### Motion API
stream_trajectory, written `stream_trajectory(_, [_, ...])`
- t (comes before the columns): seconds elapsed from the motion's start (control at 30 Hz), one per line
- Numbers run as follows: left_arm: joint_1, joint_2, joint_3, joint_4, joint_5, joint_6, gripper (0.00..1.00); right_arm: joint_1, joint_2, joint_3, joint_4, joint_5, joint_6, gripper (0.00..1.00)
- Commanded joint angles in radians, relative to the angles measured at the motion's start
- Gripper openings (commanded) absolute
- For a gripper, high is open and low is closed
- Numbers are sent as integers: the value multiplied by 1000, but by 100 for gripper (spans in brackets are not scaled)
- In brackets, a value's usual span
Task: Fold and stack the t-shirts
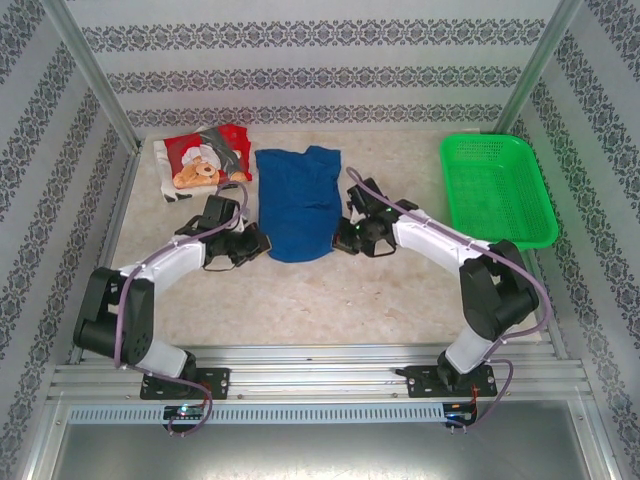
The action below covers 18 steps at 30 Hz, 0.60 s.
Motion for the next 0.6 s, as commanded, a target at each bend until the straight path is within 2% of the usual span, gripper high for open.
stream_trajectory(0.0, [-27, -94, -64, -27, -19, -38, 0, 47, -65, -70, -15, 16, 70, 0])
stream_trajectory(0.3, [-67, -437, -256, -177, -34, -121, 0, 234, -270, -252, -33, 110, 266, 0])
stream_trajectory(0.47, [-73, -666, -297, -361, -40, -176, 0, 330, -326, -238, -89, 145, 322, 0])
stream_trajectory(0.57, [-74, -739, -294, -431, -48, -197, 0, 345, -352, -221, -104, 164, 338, 0])
